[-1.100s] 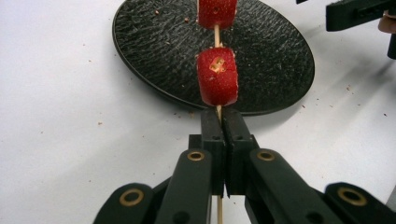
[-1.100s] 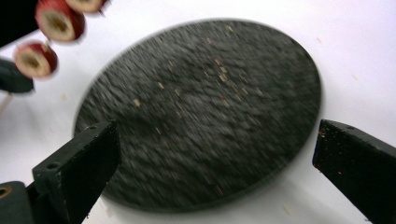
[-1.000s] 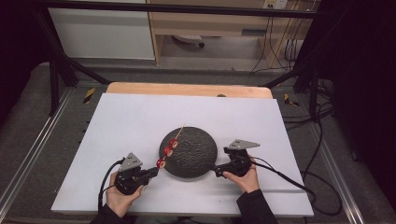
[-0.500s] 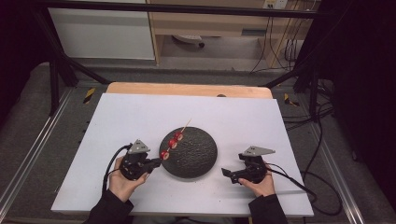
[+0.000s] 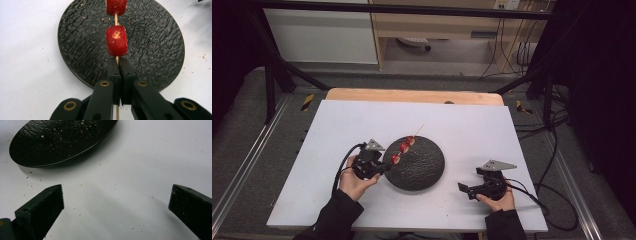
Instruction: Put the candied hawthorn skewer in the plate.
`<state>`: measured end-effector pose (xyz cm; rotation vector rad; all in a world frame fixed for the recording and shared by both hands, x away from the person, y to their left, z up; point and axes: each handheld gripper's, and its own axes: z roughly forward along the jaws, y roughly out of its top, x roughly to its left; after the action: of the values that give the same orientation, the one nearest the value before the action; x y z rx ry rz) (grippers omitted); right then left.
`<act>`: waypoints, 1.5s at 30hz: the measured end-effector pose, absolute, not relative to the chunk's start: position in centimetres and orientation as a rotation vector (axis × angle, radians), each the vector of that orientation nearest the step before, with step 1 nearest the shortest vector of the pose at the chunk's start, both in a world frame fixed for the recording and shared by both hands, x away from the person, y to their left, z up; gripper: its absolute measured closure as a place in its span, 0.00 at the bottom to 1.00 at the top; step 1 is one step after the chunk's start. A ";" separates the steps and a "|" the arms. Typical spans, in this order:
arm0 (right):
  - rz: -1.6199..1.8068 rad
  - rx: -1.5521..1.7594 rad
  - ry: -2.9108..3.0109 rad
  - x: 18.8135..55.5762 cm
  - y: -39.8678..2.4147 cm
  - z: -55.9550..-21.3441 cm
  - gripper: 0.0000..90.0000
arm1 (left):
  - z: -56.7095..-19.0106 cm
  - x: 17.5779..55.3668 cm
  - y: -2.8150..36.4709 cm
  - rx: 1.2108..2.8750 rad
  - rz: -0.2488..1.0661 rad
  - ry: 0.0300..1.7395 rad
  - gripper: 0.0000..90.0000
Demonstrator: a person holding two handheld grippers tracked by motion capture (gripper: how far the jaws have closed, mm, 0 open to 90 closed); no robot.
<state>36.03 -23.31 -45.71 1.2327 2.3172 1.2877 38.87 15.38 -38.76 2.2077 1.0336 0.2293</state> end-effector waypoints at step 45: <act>1.286 1.233 2.321 35.8 -23.6 -45.8 0.01 | -41.4 39.8 11.9 2.350 0.243 1.022 0.79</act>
<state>35.76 -23.56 -45.81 1.2333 2.3212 1.2861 39.77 11.92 -41.43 2.3501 1.0220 0.2428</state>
